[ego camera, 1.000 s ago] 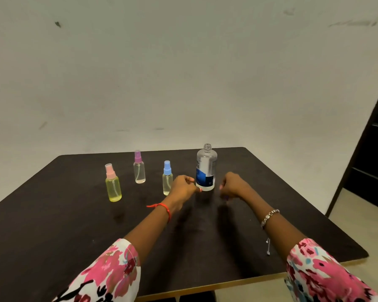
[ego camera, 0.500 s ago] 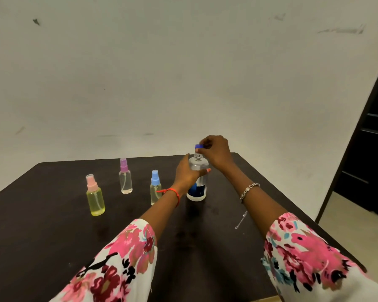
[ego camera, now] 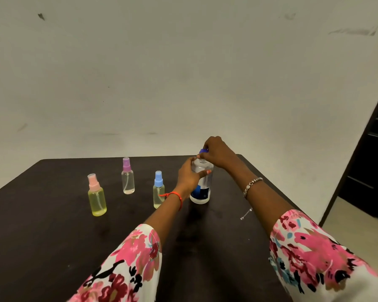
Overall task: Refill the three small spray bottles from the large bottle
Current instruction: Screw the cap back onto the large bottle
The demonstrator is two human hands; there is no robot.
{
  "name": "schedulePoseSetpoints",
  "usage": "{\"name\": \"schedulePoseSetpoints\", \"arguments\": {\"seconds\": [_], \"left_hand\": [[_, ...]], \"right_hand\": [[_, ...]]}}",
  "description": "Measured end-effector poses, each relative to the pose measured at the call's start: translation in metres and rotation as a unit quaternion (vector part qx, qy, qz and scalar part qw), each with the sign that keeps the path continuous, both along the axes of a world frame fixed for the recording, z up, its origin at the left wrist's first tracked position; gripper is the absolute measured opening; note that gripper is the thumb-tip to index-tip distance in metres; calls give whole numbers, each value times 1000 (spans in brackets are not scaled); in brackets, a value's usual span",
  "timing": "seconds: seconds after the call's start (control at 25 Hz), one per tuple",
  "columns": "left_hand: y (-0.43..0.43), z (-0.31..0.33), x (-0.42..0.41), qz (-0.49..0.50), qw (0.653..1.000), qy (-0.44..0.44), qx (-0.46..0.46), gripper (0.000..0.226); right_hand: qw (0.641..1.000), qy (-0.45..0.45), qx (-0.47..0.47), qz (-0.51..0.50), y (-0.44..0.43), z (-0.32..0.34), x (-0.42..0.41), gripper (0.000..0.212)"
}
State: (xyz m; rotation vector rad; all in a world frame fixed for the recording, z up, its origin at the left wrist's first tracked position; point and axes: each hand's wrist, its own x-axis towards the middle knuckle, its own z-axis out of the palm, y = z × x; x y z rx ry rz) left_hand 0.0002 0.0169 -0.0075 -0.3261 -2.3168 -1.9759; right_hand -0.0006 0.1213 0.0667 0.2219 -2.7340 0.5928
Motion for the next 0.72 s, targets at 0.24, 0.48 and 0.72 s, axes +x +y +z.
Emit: {"name": "schedulePoseSetpoints", "arguments": {"seconds": [0.24,0.48,0.72], "left_hand": [[0,2,3,-7,1000,11,0,60],[0,5,4,-7,1000,9,-12,60],[0,4,5,-6,1000,18,-13,61]], "right_hand": [[998,-7,62,-32,-8,0,0,33],[996,-54,59,45,-3,17,2,27],[989,-27,145,-29,-6,3,-2,40]]}}
